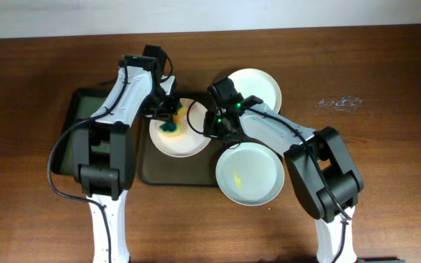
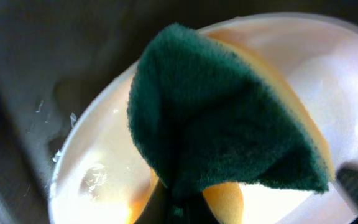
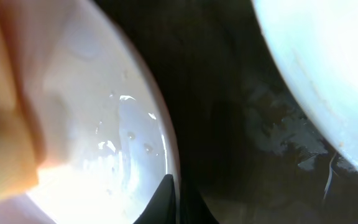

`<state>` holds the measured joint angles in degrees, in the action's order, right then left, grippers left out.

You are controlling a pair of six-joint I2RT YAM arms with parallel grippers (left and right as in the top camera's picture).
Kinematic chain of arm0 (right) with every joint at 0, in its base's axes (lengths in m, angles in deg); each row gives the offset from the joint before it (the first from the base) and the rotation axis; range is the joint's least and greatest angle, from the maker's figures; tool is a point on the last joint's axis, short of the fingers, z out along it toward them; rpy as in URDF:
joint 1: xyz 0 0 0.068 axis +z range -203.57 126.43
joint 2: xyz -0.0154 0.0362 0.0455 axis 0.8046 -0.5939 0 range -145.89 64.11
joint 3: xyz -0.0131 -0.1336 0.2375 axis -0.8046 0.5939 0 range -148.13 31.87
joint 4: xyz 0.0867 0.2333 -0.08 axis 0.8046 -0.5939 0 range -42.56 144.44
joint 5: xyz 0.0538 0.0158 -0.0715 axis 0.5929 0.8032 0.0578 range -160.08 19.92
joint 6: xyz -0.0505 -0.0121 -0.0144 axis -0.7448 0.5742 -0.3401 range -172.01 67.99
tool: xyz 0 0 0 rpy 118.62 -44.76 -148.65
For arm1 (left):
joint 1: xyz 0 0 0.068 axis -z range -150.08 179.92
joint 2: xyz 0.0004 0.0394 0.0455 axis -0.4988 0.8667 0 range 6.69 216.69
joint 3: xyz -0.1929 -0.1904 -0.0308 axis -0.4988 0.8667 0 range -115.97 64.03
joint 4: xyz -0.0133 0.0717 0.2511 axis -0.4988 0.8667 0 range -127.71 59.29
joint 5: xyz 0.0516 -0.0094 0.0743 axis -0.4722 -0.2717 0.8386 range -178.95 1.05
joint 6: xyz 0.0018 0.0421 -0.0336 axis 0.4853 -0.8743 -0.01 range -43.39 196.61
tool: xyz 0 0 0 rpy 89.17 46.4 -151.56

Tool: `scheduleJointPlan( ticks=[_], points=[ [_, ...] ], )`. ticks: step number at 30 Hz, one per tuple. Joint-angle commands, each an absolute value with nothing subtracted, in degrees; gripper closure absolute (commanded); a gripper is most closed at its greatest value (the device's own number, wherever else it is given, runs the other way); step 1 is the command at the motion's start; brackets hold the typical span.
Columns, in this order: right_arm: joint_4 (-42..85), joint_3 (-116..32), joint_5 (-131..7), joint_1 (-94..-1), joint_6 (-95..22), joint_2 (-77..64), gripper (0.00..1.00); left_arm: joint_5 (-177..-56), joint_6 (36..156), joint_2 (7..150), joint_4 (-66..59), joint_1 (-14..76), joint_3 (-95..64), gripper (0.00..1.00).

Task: Clean dirty plates on tray and stack at the side

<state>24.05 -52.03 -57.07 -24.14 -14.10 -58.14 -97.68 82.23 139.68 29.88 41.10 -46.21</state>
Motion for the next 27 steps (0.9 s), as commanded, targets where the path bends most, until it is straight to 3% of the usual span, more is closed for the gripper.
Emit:
scheduleJointPlan(
  ticks=[1,4,9,12,14,18,27],
  points=[
    [23.1,-52.0,-58.1,-24.1,-14.5,-59.8,0.96,-94.1,75.2,141.0,36.7,42.8,-48.1,1.00],
    [23.1,-52.0,-58.1,-24.1,-14.5,-59.8,0.96,-106.9,63.9,141.0,42.0,44.2,-48.1,1.00],
    [22.7,-52.0,-58.1,-24.1,-14.5,-59.8,0.96,-110.1,67.2,141.0,35.7,44.5,-48.1,1.00],
    [22.7,-52.0,-58.1,-24.1,-14.5,-59.8,0.96,-100.1,76.5,141.1,28.0,44.5,-48.1,1.00],
    [22.7,-52.0,-58.1,-24.1,-14.5,-59.8,0.96,-86.1,84.2,141.1,25.5,44.5,-48.1,1.00],
    [22.3,-52.0,-58.7,-24.1,-14.7,-59.8,0.96,-70.1,90.5,141.0,30.6,44.5,-53.5,1.00],
    [20.3,-53.6,-59.8,-23.8,-17.8,-58.7,0.96,-72.2,90.7,141.0,52.1,36.3,-79.8,1.00]
  ],
)
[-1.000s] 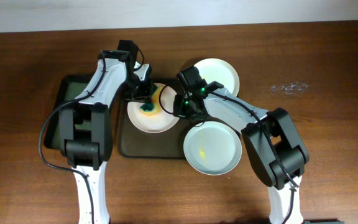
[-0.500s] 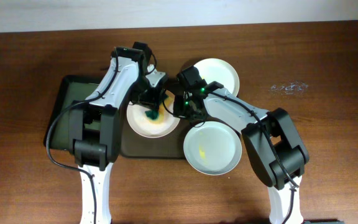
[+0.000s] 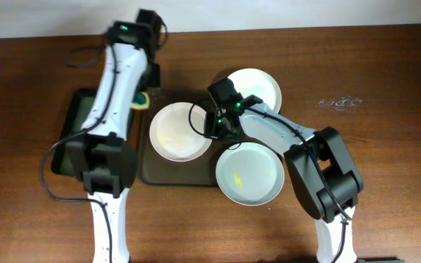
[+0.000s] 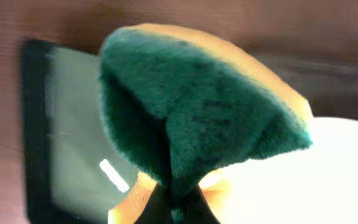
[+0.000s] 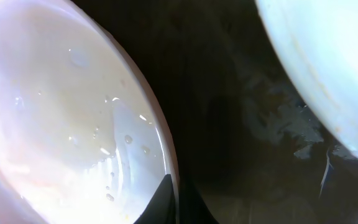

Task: Clean dirty plates on tray and stack at the side

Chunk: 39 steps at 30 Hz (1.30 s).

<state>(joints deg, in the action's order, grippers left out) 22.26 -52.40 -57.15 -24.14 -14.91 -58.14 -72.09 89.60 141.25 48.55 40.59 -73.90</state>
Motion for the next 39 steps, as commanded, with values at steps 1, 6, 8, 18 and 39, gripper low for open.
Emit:
scheduleJointPlan(
  ticks=[1,6,8,18,39],
  points=[
    [18.5,-55.2,-60.5,-23.4,-19.8,-58.2,0.96,-73.5,90.7,141.0,53.1,34.5,-80.7,1.00],
    [1.7,-69.4,-86.6,-15.0,-24.5,-55.2,0.96,-79.2,90.6,141.0,54.5,24.4,-80.9,1.00],
    [-2.1,-73.3,-95.7,-12.2,-24.6,-55.2,0.96,-79.1,90.6,141.0,54.4,23.1,-80.9,1.00],
    [-6.9,-78.3,-149.0,3.9,-24.6,-55.2,0.96,-79.1,90.2,141.0,53.9,22.5,-80.5,1.00],
    [-8.8,-78.4,-84.1,-16.2,-28.4,-43.7,0.96,-80.7,89.8,141.0,54.4,22.8,-80.5,1.00]
  ],
)
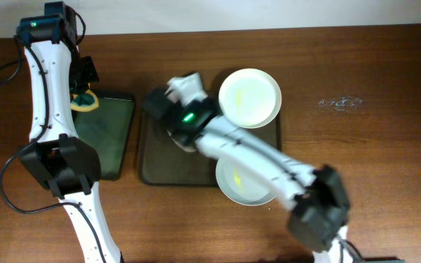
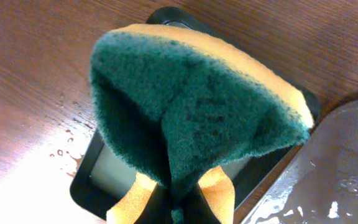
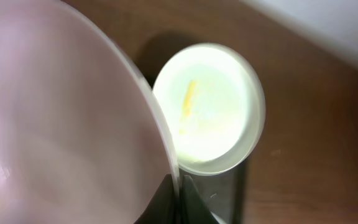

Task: Clean dirty plates on tray and stack at the side

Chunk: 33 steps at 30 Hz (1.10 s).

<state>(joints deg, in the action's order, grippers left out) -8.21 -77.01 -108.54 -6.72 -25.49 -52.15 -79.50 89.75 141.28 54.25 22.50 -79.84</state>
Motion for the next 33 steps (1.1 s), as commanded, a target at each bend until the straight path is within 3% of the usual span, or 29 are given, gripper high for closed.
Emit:
scheduleJointPlan(
  ticks=[1,5,9,13,22,23,24,26,29,33],
  points=[
    [-9.7,-78.4,-75.7,-21.5,-29.9,-42.0,0.96,-80.6,89.8,141.0,54.4,23.1,-80.5,1.00],
    [-15.2,-78.4,-52.4,-42.7,-35.8,-39.1,0.96,-80.6,89.8,141.0,54.6,23.3,-80.5,1.00],
    [-22.7,-76.1,-58.3,-61.9,-38.3,-39.5,0.96,-80.6,88.6,141.0,54.5,23.4,-80.4,1.00],
    [-18.6,-65.8,-62.0,-73.5,-38.3,-39.5,0.96,-80.6,88.5,141.0,54.5,23.4,-80.4,1.00],
    [11.8,-34.8,-67.6,-75.5,-38.3,-39.5,0.95,-80.6,88.5,141.0,54.5,23.4,-80.4,1.00],
    [13.1,-34.0,-67.8,-75.5,-38.3,-39.5,0.87,-80.6,88.5,141.0,54.5,23.4,-80.4,1.00],
    [13.7,-33.8,-67.8,-75.5,-38.3,-39.5,0.73,-80.6,88.5,141.0,54.5,23.4,-80.4,1.00],
    [11.2,-35.4,-66.9,-75.5,-38.3,-39.4,0.55,-80.7,87.7,141.0,54.5,23.4,-80.4,1.00],
    [0.3,-42.9,-63.3,-75.4,-39.2,-38.8,0.49,-80.7,87.2,141.0,54.3,23.4,-80.4,1.00],
    [-15.8,-53.3,-47.9,-73.0,-50.4,-37.0,0.48,-80.6,87.2,141.0,54.3,23.4,-80.4,1.00]
  ],
)
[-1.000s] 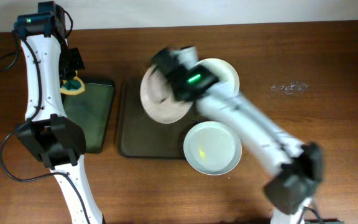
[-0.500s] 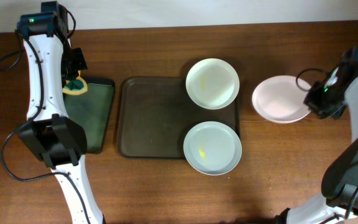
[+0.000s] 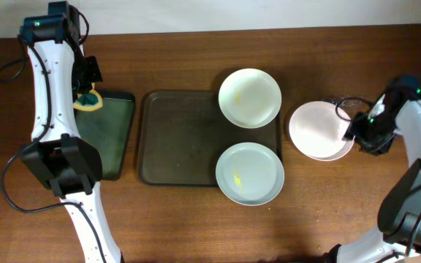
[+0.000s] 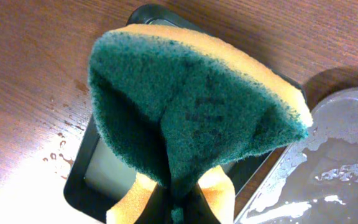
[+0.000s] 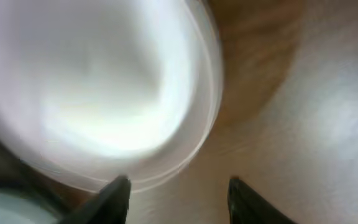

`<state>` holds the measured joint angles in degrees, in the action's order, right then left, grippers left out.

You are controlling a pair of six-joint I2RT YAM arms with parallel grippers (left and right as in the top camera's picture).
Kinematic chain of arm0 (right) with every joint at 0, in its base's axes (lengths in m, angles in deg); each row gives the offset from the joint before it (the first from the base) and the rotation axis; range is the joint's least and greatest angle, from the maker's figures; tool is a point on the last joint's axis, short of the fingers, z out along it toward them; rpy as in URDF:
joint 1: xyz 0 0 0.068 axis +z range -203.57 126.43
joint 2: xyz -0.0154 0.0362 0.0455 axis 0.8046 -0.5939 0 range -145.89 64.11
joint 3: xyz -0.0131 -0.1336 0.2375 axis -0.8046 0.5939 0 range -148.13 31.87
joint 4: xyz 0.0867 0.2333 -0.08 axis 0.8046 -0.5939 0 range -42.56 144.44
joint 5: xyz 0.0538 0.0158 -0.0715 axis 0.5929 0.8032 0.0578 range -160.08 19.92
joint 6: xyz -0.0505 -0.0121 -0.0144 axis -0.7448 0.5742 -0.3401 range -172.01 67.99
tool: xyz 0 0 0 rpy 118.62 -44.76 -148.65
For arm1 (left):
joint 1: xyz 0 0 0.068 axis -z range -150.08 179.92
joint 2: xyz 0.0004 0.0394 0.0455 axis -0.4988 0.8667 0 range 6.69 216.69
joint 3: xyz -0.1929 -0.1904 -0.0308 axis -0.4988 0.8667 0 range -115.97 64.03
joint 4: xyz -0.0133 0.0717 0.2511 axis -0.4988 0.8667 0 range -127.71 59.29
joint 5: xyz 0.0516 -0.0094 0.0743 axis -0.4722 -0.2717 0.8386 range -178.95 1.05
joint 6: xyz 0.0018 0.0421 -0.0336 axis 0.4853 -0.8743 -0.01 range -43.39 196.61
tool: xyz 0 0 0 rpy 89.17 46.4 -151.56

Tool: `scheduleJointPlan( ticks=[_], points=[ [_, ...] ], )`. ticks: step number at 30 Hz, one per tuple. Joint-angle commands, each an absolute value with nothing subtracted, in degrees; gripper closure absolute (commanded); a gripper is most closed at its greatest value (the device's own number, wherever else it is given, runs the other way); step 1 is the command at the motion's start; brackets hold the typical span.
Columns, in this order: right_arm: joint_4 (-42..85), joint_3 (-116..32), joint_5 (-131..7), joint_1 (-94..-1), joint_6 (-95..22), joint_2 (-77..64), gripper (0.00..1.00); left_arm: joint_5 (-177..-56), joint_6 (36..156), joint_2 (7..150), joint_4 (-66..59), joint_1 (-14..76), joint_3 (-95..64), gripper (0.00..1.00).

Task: Clean dirty plates on tray and stack at the side
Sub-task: 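Lift the cleaned plate with the right gripper and set it right of the tray, then grasp the lower white plate rim with right gripper, drag to tray center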

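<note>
Two white plates with yellow smears sit on the brown tray (image 3: 177,139): one at its far right corner (image 3: 249,96), one at its near right corner (image 3: 249,173). A clean white plate (image 3: 316,130) lies on the table right of the tray, blurred in the right wrist view (image 5: 104,81). My right gripper (image 3: 359,131) (image 5: 179,193) stands open just off that plate's right rim, holding nothing. My left gripper (image 3: 86,93) (image 4: 178,208) is shut on a green and yellow sponge (image 4: 191,106), held over the far end of the black basin (image 3: 112,135).
The black basin (image 4: 104,168) lies left of the tray, with water drops on the wood beside it. The tray's wet corner (image 4: 334,155) shows in the left wrist view. A small clear scrap (image 3: 340,103) lies on the table behind the clean plate.
My right gripper held the plate up over the tray; now the plate lies on the table right of the tray and the gripper is open beside it. The left gripper with the sponge barely shifted.
First the sponge rested on a plate on the tray while my right gripper pinched its rim. Then the sponge was off at the tray's far left corner. Later it hung over the black basin with the plate lifted. Now the plate lies right of the tray, released.
</note>
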<state>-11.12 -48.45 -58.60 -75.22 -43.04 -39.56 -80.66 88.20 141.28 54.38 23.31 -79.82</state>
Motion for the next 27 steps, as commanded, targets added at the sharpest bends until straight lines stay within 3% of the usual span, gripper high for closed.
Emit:
scheduleJointPlan(
  ticks=[1,7,12,19,27],
  points=[
    [-19.0,-53.7,-44.8,-71.0,-53.7,-36.7,0.48,-80.7,87.2,141.0,54.3,23.4,-80.4,1.00],
    [-22.5,-46.3,-45.7,-56.6,-57.5,-36.6,0.48,-80.7,87.2,141.0,54.4,23.4,-80.4,1.00],
    [-11.5,-35.9,-54.6,-47.6,-46.3,-36.6,0.51,-80.6,87.2,141.0,54.4,23.4,-80.4,1.00],
    [-3.2,-31.0,-63.8,-41.0,-37.5,-36.6,0.76,-80.6,87.2,141.0,54.4,23.4,-80.4,1.00],
    [-1.8,-29.9,-66.0,-39.6,-35.0,-36.7,0.81,-80.6,87.2,141.0,54.4,23.4,-80.4,1.00]
  ],
)
